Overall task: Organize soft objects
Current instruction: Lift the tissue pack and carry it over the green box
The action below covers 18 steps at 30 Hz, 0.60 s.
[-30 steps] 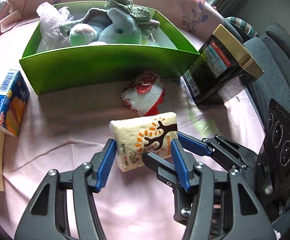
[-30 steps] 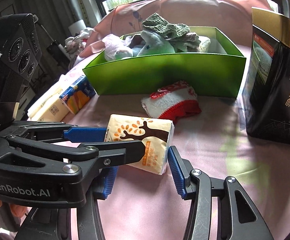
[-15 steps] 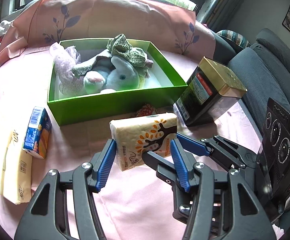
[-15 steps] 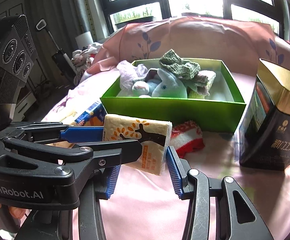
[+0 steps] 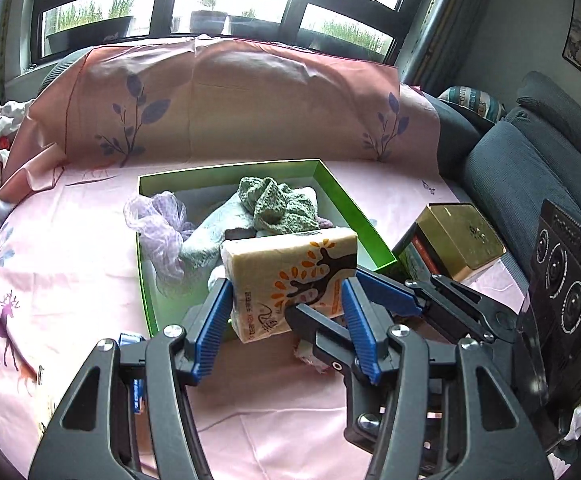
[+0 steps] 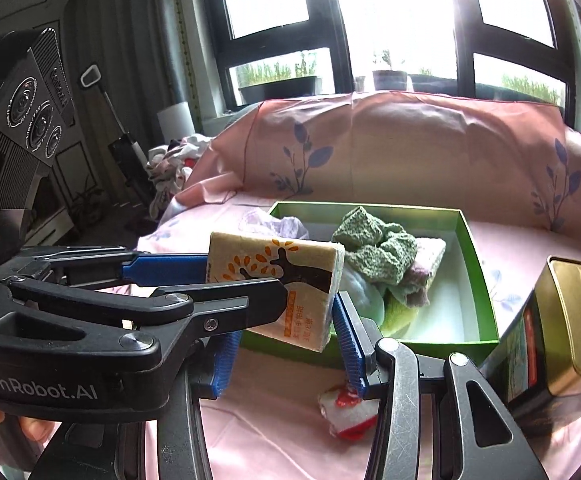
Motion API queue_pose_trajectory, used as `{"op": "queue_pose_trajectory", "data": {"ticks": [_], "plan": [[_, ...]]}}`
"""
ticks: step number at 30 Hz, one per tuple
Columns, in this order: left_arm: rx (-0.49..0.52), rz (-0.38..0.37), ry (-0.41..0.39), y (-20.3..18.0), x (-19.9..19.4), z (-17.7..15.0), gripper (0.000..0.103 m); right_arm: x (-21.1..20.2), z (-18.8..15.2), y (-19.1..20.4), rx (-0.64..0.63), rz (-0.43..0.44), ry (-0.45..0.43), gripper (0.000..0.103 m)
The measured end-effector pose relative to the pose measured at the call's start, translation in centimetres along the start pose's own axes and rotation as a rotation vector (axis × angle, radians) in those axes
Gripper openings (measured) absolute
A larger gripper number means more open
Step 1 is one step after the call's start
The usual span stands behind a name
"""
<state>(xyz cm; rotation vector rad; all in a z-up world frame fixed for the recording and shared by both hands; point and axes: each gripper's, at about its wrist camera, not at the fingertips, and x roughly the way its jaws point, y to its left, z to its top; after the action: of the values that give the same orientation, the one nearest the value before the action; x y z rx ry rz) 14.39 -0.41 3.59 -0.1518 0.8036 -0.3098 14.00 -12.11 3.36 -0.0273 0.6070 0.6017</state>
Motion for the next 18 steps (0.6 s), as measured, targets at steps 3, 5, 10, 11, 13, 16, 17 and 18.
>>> {"op": "queue_pose_trajectory", "data": {"ticks": [3,5,10,11,13,16,17,18], "plan": [[0.002,0.0,0.004,0.7,0.8,1.6,0.055,1.0,1.1,-0.7,0.005,-0.003,-0.013,0.047],[0.002,0.003,0.011,1.1,1.5,2.5,0.055,1.8,1.7,-1.3,0.027,0.006,-0.014,0.047],[-0.011,0.003,0.036,2.3,3.5,3.9,0.055,4.0,2.4,-2.4,0.059,0.007,-0.001,0.047],[-0.019,0.003,0.043,2.6,4.0,4.0,0.055,4.4,2.4,-2.4,0.059,0.006,0.003,0.047],[-0.041,0.001,0.055,3.4,4.9,4.3,0.055,5.3,2.6,-2.6,0.064,0.007,0.016,0.047],[-0.075,0.004,0.076,4.5,6.1,4.3,0.055,6.7,2.5,-2.7,0.066,0.005,0.042,0.047],[-0.086,0.005,0.082,4.9,6.5,4.3,0.055,7.2,2.5,-2.7,0.061,0.001,0.049,0.047],[-0.096,0.006,0.088,5.2,6.8,4.2,0.055,7.6,2.5,-2.6,0.055,-0.004,0.057,0.047]]}}
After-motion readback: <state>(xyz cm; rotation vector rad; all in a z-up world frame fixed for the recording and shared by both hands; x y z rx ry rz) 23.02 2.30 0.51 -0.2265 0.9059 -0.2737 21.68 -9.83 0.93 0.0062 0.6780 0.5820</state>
